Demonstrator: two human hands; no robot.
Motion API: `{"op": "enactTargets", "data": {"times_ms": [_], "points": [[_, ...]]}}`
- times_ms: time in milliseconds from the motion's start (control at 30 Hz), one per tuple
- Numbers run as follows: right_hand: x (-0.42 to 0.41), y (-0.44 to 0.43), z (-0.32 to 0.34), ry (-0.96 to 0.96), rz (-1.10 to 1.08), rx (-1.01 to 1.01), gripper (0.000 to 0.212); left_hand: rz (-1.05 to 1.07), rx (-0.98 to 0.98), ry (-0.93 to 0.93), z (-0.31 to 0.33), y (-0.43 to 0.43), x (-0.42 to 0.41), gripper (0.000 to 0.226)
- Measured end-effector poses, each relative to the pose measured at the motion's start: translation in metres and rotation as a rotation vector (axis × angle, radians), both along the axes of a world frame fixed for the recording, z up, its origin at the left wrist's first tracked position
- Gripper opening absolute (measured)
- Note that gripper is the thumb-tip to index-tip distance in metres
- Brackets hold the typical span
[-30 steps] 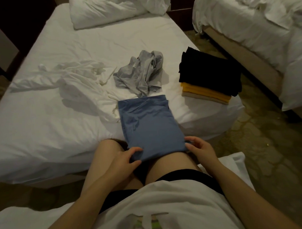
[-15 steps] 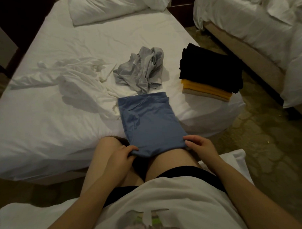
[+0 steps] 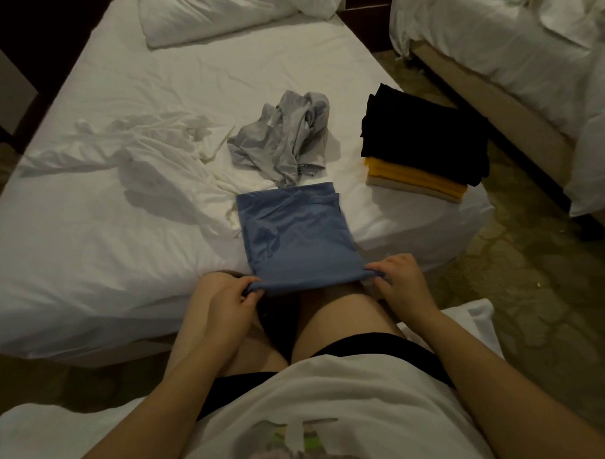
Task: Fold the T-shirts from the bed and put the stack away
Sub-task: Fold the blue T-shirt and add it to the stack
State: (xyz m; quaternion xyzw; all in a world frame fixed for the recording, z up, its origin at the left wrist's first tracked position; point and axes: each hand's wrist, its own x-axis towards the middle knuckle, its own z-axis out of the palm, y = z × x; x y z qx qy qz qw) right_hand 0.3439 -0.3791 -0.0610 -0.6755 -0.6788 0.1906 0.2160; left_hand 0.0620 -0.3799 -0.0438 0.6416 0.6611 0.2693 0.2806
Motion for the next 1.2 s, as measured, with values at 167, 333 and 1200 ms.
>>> {"op": "enactTargets", "data": {"times_ms": [167,333,1200], "points": [[-0.003,0.009,0.008,0.284,-0.108,0.003,0.004,0.016,0.1,0.033,0.004,0.008,-0.006,0.023],[-0.024,0.032,0.026,0.785,-0.27,-0.045,0.012,0.127,0.0,-0.377,0.015,0.03,0.015,0.011],[-0.052,0.23,-0.036,0.333,-0.485,-0.155,0.035,0.552,-0.008,-0.175,-0.049,0.21,0.03,0.037]]}}
